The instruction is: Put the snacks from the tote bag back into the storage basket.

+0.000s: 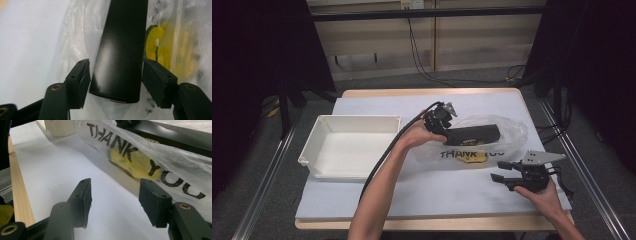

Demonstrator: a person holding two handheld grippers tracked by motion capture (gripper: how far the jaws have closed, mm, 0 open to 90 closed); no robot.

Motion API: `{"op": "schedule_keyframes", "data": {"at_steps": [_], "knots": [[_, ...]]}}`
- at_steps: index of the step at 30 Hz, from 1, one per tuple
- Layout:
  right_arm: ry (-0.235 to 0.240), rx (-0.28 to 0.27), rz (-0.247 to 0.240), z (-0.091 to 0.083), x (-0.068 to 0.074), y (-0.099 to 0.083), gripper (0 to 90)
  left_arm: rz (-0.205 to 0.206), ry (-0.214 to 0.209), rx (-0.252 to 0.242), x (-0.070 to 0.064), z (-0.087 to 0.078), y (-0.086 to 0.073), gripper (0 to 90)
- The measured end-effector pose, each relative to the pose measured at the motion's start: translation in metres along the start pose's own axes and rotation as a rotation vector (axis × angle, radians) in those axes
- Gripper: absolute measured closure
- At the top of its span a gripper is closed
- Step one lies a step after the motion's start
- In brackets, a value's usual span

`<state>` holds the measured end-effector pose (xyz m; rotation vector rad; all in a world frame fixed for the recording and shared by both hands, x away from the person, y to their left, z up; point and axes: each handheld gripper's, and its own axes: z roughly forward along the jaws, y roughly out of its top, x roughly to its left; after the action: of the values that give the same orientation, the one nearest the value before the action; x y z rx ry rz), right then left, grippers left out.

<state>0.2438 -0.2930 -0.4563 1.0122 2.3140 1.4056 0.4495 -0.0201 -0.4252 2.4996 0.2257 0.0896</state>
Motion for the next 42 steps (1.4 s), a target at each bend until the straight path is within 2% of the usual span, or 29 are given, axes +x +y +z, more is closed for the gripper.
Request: {"op": "schedule_keyframes", "data": {"at_steps": [1,3,9,11,13,15,18,23,24,25,27,31,38,39,40,42], "knots": [[0.0,0.002,-0.001,0.001,0.0,0.0,43.9,-0.012,-0.002,0.006,0.0,0.001,-0.001,37.4],[-0.004,0.007,-0.003,0.001,0.0,0.0,43.5,0.01,-0.002,0.023,-0.001,0.003,-0.001,37.0],[-0.001,0.009,-0.002,0.001,0.001,-0.001,42.9,0.014,-0.006,0.03,-0.002,0.009,-0.001,38.2],[-0.001,0.01,-0.005,0.001,0.001,-0.002,42.7,0.036,-0.011,0.033,-0.001,0.01,-0.001,38.2],[-0.002,0.015,-0.007,0.002,0.001,-0.002,42.2,0.033,-0.016,0.05,-0.001,0.011,0.0,38.2],[0.001,0.013,-0.007,0.001,0.002,-0.003,42.0,0.026,-0.012,0.038,-0.002,0.013,0.0,38.2],[0.002,0.01,-0.006,0.0,0.001,-0.004,41.8,0.051,-0.009,0.052,-0.001,0.014,0.0,38.0],[-0.001,0.011,0.0,0.0,-0.001,-0.005,41.6,0.063,-0.013,0.072,-0.001,0.017,-0.001,37.0],[0.0,0.011,0.002,0.0,-0.001,-0.005,41.5,0.054,-0.017,0.071,-0.001,0.019,-0.001,37.0],[0.001,0.01,0.003,0.0,-0.001,-0.005,41.5,0.072,-0.02,0.084,0.0,0.02,-0.001,37.1],[-0.001,0.008,0.003,0.0,-0.001,-0.005,41.5,0.058,-0.021,0.071,-0.001,0.021,-0.002,38.6],[-0.002,0.012,0.006,0.0,-0.002,-0.005,41.5,0.084,-0.021,0.08,-0.002,0.019,-0.001,41.4],[-0.002,0.01,0.008,0.0,-0.003,-0.005,41.5,0.087,-0.037,0.059,-0.003,0.016,0.001,42.8],[-0.002,0.011,0.008,0.0,-0.003,-0.005,41.5,0.074,-0.039,0.044,-0.003,0.015,0.001,42.9],[-0.003,0.01,0.008,0.0,-0.003,-0.005,41.5,0.086,-0.04,0.047,-0.003,0.015,0.002,42.9],[-0.003,0.011,0.01,0.0,-0.003,-0.005,41.5,0.082,-0.041,0.042,-0.003,0.013,0.003,43.0]]}}
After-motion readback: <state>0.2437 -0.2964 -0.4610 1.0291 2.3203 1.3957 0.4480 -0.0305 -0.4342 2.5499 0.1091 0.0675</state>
